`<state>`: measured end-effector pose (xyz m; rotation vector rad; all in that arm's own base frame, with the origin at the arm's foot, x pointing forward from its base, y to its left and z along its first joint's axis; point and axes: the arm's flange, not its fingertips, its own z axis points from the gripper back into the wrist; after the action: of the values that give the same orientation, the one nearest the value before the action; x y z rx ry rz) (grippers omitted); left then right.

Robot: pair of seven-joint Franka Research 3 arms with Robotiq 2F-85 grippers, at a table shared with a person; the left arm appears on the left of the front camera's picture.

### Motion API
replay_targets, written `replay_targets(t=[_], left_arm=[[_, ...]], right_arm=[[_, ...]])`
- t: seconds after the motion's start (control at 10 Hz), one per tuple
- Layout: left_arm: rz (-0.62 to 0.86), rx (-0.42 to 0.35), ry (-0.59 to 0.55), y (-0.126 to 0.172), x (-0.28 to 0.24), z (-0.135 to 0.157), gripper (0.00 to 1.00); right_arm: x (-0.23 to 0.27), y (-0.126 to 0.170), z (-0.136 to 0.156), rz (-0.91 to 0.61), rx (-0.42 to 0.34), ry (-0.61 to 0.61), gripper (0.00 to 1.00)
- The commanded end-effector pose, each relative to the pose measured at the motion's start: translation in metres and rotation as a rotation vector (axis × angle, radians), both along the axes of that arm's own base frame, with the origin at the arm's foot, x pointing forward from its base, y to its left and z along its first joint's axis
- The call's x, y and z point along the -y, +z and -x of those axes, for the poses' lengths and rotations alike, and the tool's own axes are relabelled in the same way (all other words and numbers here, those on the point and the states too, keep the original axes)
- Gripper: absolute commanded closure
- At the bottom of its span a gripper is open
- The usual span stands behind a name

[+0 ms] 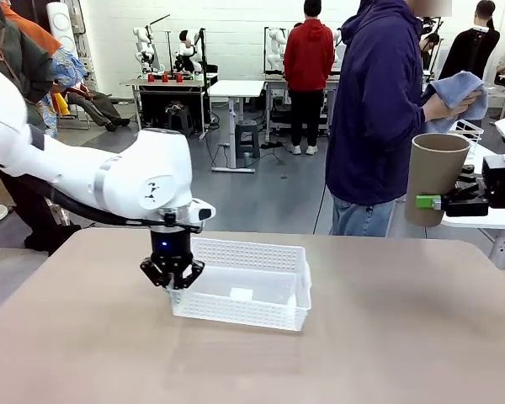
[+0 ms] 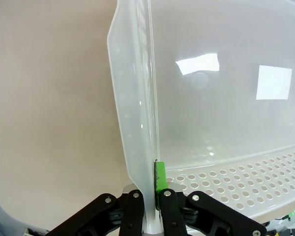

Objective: Clean and organize the cups into the basket.
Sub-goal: Pick up the Organizing basket and move it to the center of the table, then pick up the Reusable plastic cup from the right side of the table and place it inside the Organizing basket.

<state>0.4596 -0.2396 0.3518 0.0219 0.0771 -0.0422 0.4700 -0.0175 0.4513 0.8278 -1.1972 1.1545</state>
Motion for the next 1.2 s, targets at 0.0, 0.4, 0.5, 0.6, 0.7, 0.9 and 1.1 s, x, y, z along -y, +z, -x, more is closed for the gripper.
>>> replay_targets(t=[0.0,0.4,0.5,0.6,0.7,0.9,1.1], left_arm=[[-0.045,0.009,0.007,0.003,0.028,-0.003,1.00],[-0.055,0.036,-0.019,0.006,0.038,0.003,1.00],[-0.033,0.054,0.008,0.009,0.020,0.006,1.00],[-0.021,0.033,-0.034,0.006,0.041,0.004,1.00],[-0.021,0.033,-0.034,0.006,0.041,0.004,1.00],[-0.021,0.033,-0.034,0.006,0.041,0.004,1.00],[-0.021,0.033,-0.034,0.006,0.041,0.004,1.00]], right_arm=[[-0.002,-0.007,0.001,0.017,-0.008,0.024,0.76],[-0.002,-0.007,0.001,0.017,-0.008,0.024,0.76],[-0.002,-0.007,0.001,0.017,-0.008,0.024,0.76],[-0.002,-0.007,0.001,0.017,-0.008,0.024,0.76],[-0.002,-0.007,0.001,0.017,-0.008,0.024,0.76],[-0.002,-0.007,0.001,0.017,-0.008,0.024,0.76],[-0.001,-0.008,0.001,0.014,-0.015,0.014,0.19]])
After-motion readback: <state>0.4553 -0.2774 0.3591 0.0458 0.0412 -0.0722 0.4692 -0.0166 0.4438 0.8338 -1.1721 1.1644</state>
